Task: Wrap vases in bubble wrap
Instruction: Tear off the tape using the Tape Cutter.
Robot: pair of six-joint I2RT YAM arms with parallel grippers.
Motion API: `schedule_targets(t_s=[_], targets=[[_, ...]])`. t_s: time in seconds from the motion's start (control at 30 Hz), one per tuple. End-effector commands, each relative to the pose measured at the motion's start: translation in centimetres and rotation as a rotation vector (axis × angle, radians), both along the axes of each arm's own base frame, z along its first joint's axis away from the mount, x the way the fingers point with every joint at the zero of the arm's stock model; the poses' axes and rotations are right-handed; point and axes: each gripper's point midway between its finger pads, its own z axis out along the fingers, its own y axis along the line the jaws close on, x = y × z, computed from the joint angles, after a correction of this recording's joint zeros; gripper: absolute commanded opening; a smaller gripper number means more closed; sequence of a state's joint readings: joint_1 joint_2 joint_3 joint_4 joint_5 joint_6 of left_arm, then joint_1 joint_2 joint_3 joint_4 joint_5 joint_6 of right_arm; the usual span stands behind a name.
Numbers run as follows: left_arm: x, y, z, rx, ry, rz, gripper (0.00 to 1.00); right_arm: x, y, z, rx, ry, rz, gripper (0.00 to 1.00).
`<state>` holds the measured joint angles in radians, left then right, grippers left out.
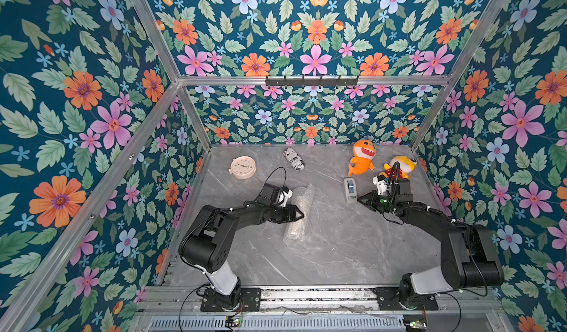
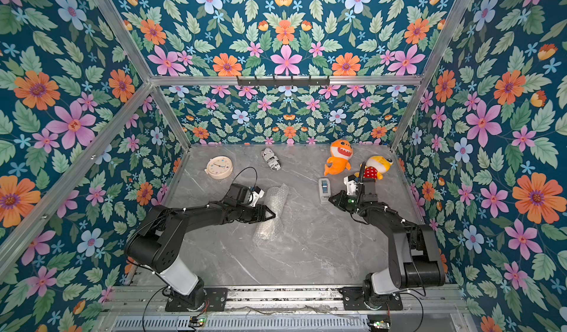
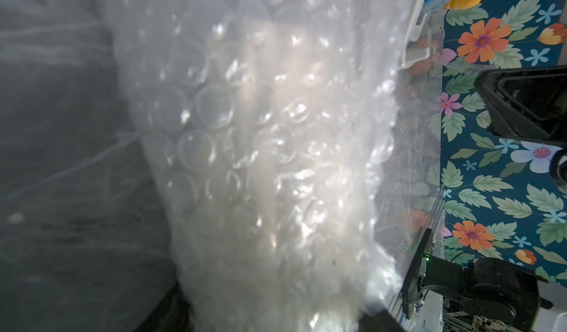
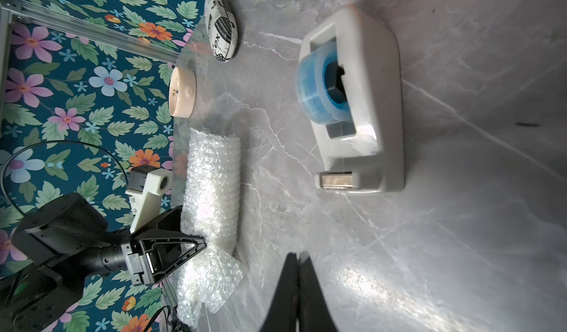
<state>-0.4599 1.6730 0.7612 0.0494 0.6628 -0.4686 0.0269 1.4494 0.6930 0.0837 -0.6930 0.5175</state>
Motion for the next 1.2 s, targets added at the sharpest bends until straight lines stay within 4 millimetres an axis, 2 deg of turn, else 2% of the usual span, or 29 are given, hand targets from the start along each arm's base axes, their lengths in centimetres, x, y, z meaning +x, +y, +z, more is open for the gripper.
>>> schedule_targets(t_s=[0.0, 0.17, 0.37, 0.47, 0.5, 0.53, 0.63, 0.7, 0.73, 0.83, 1.17], targets=[[-0.4, 0.4, -0.7, 0.026, 0.018, -0.002, 0.56, 0.1, 0.4, 1.7, 0.024, -0.033, 0.024, 0.00], [-0.3, 0.3, -0.6, 0.019, 0.017, 0.001, 0.56, 0.0, 0.5, 2.4, 0.024, -0.037, 0.031, 0.00], [-0.3, 0.2, -0.7, 0.016, 0.019, -0.002, 0.56, -1.0, 0.5, 2.1, 0.028, -0.020, 0.027, 0.00], [-0.2, 0.2, -0.8, 0.016, 0.019, -0.003, 0.56, -1.0, -0.4, 1.5, -0.017, 0.006, -0.006, 0.00], [-0.2, 0.1, -0.8, 0.015, 0.019, -0.004, 0.56, -0.6, -0.8, 1.5, -0.021, 0.011, -0.015, 0.03], [-0.2, 0.1, -0.9, 0.015, 0.021, -0.004, 0.56, -0.1, -1.1, 1.5, -0.014, 0.014, -0.016, 0.18], [-0.1, 0.0, -0.9, 0.009, 0.022, -0.005, 0.56, 2.7, -1.6, 1.8, 0.034, 0.026, 0.002, 0.36], [0.1, -0.2, -0.8, 0.004, 0.023, -0.006, 0.56, 4.4, -1.1, 1.6, 0.050, 0.043, 0.063, 0.37], [0.1, -0.2, -0.8, 0.003, 0.024, -0.007, 0.56, 5.0, -0.9, 0.3, 0.062, 0.081, 0.081, 0.38], [0.2, -0.2, -0.3, -0.001, 0.015, -0.004, 0.56, 6.1, -0.7, -1.3, 0.071, 0.121, 0.095, 0.45], [0.4, -0.3, -0.5, 0.002, 0.019, -0.005, 0.56, 5.6, 0.4, -2.8, 0.096, 0.159, 0.147, 0.45]])
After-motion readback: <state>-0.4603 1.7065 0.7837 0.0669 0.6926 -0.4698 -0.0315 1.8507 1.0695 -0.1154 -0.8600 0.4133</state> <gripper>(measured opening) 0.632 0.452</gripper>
